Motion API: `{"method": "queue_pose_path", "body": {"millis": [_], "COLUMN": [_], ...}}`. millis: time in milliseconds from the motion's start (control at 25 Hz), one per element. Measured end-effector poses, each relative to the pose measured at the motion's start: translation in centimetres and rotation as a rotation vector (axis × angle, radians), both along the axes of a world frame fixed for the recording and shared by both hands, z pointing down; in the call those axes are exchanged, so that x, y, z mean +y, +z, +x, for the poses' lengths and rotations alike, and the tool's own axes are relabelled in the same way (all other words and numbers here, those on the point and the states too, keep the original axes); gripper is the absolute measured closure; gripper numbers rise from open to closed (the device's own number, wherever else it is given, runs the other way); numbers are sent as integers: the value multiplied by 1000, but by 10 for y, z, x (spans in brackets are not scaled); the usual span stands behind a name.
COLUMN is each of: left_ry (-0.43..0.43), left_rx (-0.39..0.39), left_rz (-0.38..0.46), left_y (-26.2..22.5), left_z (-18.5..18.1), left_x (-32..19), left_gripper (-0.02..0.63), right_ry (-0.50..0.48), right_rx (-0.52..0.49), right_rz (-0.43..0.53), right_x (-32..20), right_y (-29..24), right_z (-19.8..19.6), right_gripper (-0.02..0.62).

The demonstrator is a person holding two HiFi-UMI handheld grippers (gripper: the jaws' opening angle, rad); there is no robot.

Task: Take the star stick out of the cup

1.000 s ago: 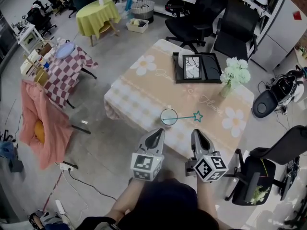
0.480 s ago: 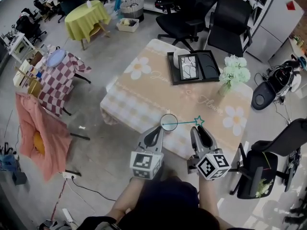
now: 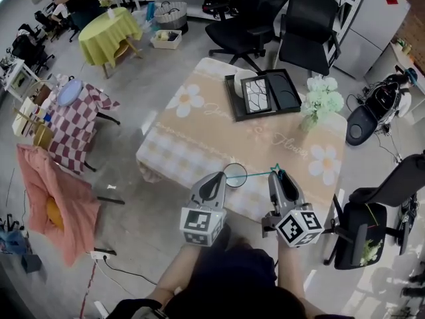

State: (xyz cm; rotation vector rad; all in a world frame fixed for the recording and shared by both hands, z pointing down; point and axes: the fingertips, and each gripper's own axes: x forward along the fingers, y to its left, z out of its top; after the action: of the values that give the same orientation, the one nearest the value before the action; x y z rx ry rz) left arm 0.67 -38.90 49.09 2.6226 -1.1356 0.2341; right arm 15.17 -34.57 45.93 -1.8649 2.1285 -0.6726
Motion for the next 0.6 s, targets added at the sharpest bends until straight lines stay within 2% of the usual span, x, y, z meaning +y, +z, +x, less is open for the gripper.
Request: {"method": "queue_pose_path", "body": {"millis": [360,600], "left_ry": [64,98], "left_rx": [-3,-1], "left_rz": [22,21], "left_y": [-2,-1], "left_z": [4,6], "left_x": [-17,-24], "left_gripper": [597,597], "right_ry": [60,78], "right_rx": [10,5], "right_rz": [47,51], "right_x": [-7,-7], "right_y": [-8,-8], "right_z": [-2,-4], "right_gripper": [480,519]}}
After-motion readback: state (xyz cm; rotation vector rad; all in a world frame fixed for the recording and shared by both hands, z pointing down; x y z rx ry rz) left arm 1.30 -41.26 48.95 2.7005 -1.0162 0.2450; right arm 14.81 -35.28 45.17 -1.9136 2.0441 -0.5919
